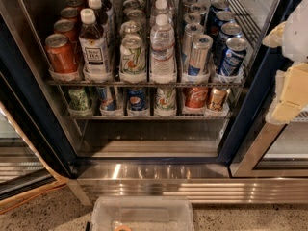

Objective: Pick water bottle from top shelf of fridge

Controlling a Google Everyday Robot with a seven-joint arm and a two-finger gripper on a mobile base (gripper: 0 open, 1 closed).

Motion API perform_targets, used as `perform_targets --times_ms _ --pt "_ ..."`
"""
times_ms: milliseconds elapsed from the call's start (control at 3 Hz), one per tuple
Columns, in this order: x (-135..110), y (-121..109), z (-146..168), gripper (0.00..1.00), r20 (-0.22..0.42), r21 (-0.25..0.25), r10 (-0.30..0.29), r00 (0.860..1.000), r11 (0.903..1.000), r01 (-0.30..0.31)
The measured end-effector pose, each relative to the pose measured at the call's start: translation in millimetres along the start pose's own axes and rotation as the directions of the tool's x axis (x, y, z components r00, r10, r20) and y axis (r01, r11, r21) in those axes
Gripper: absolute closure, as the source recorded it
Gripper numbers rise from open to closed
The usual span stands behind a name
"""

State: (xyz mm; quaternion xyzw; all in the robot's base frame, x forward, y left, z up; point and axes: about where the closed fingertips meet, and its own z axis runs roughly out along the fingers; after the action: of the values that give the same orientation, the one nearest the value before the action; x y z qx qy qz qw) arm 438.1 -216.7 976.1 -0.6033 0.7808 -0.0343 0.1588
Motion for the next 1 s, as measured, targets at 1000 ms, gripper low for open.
perform_targets --times_ms 1000 --pt "-44.5 6.9 0.3 0.0 0.166 0.056 -0.113 0.98 0.9929 0.105"
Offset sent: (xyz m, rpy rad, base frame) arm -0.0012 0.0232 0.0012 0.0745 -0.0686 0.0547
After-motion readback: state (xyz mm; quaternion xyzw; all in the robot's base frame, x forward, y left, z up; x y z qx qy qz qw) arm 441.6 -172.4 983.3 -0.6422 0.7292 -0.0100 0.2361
